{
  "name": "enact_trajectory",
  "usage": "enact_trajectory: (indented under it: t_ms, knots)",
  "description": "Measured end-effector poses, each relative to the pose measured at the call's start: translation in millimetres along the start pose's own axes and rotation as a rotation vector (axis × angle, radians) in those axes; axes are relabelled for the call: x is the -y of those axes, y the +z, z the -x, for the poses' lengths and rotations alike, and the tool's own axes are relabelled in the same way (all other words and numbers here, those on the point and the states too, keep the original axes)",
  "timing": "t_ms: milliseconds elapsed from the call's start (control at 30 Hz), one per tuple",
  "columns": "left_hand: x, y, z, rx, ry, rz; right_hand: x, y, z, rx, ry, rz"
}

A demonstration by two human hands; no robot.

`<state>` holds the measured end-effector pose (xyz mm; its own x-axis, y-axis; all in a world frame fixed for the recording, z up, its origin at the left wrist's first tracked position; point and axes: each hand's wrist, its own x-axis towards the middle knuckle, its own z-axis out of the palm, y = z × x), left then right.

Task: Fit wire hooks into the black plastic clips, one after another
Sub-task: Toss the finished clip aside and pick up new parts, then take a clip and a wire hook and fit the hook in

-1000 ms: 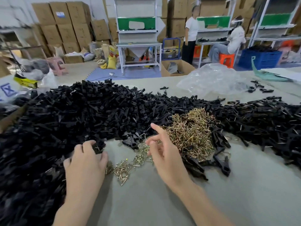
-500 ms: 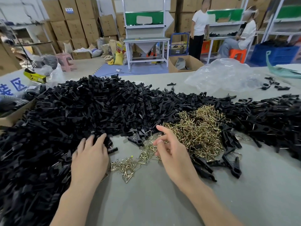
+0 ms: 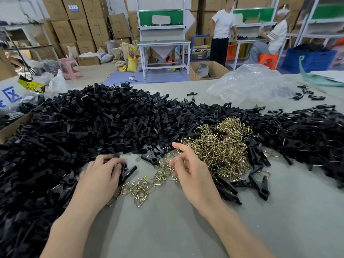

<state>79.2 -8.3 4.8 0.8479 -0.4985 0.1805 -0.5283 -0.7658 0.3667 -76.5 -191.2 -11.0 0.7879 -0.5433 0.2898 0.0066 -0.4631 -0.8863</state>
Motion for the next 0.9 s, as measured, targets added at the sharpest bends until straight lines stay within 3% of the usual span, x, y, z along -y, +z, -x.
enact_trajectory:
  t_ms: [433, 667, 733, 800, 900]
  knots:
    - [-3, -3, 4, -0.367, -0.004, 0.222, 3, -3, 1, -0.002, 0.008, -0.023]
    - [-17, -9, 9, -0.488, -0.038, 0.433, 5, -3, 2, -0.002, 0.021, -0.037]
    - [-24, -13, 8, -0.515, -0.038, 0.595, 7, -4, 3, -0.002, 0.037, -0.089]
    - [-38, -13, 9, -0.425, -0.033, 0.951, 11, -3, 3, 0.029, 0.066, -0.201]
    - [-68, -3, 21, -0.127, -0.012, 1.376, 17, 4, 2, 0.101, 0.094, -0.360]
